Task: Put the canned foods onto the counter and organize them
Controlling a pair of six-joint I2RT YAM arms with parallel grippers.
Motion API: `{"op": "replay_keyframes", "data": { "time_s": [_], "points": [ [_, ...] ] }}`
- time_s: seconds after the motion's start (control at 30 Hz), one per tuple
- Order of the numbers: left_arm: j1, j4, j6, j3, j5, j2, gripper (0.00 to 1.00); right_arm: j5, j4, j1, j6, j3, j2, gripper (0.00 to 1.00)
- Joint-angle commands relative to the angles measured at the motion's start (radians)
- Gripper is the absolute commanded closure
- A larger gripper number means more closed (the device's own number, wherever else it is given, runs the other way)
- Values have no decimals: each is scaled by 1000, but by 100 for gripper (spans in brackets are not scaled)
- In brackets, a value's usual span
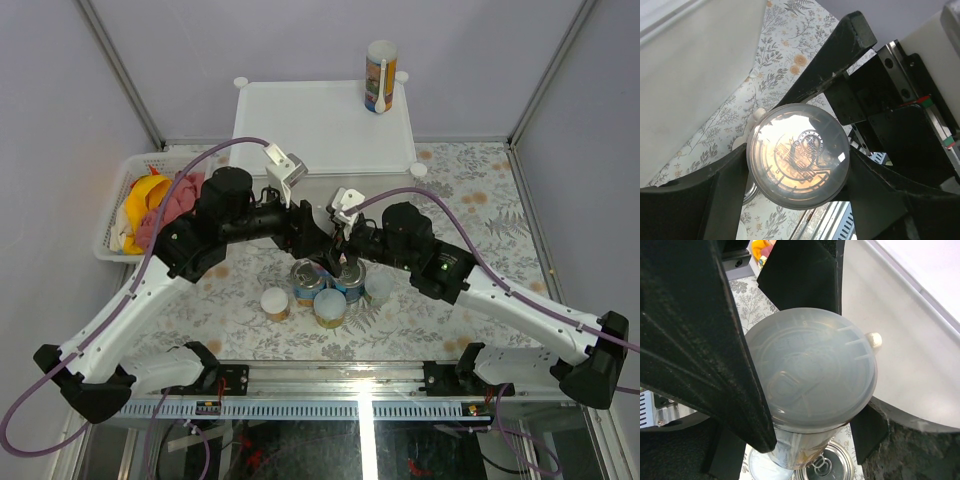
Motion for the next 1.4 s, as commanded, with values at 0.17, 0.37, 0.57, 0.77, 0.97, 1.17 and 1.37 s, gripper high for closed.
{"op": "replay_keyframes", "data": {
  "time_s": [0.17, 0.37, 0.57, 0.77, 0.97, 1.17, 1.37],
  "points": [
    [-8, 176, -6, 71, 98, -21, 100, -29, 87, 10, 0, 53, 13, 57],
    [-8, 214, -28, 46, 81, -33, 100, -52, 84, 7, 16, 53, 17, 78],
    [-8, 279, -80, -5, 0, -74, 80, -48, 92, 1, 37, 41, 10, 100],
    [-8, 289, -109, -32, -14, -89, 52, -35, 107, 0, 50, 45, 16, 100],
    [-8, 289, -120, -38, -28, -101, 36, -32, 112, -2, 56, 50, 19, 100],
    [-8, 271, -115, -36, -43, -101, 22, -22, 124, -3, 59, 42, 15, 100],
    [-8, 272, -109, -38, -91, -118, 17, -13, 124, -9, 57, 42, 12, 100]
  ]
}}
